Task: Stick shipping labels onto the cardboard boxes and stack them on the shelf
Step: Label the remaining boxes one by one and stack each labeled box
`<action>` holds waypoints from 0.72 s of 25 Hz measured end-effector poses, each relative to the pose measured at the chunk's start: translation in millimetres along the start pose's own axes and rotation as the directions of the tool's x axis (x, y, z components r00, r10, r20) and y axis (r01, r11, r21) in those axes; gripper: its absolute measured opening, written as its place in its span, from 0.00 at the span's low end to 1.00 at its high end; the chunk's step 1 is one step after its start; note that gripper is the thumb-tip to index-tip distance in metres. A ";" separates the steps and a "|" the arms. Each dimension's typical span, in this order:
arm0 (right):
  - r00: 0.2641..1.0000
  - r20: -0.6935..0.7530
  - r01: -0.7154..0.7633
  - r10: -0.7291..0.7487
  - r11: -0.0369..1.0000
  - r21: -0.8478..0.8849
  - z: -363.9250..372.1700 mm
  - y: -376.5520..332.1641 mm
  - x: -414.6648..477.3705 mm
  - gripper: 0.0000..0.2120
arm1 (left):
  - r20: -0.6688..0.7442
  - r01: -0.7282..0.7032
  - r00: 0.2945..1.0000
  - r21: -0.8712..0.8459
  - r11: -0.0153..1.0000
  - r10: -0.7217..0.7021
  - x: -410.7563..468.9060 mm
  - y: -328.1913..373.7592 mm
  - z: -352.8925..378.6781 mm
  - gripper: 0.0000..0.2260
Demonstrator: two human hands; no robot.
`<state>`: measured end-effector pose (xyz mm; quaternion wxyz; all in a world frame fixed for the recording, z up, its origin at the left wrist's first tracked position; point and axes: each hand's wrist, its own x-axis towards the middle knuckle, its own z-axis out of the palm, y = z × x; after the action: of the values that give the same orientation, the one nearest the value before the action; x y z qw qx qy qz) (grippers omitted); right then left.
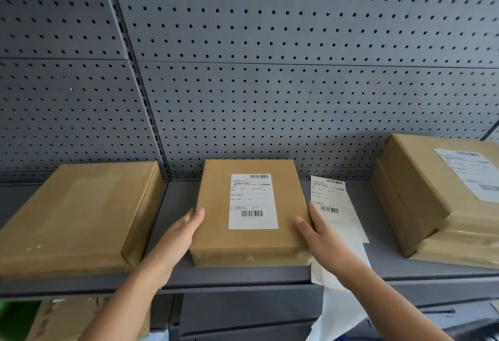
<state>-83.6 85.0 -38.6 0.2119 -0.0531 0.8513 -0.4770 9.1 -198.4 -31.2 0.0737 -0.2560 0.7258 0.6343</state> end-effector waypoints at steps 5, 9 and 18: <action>1.000 -0.004 -0.024 0.025 0.979 0.203 -1.6 -6.9 2.0 0.26 | -0.106 -0.060 0.993 -0.029 0.998 0.057 -6.5 1.6 17.7 0.14; 0.999 -0.051 0.020 -0.007 0.970 0.243 -24.5 -21.2 -11.7 0.21 | -0.131 -0.154 0.980 -0.022 0.988 0.150 -28.1 28.0 26.9 0.14; 0.933 -0.336 0.190 -0.131 0.970 0.149 -139.1 -62.9 -49.5 0.24 | -0.013 -0.409 0.912 -0.002 0.912 0.409 -51.8 120.3 78.2 0.12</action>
<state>-103.1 175.4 92.5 0.0332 -0.0244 0.8210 -0.5695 -19.4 -101.3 83.0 -0.0656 -0.1025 0.7624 0.6356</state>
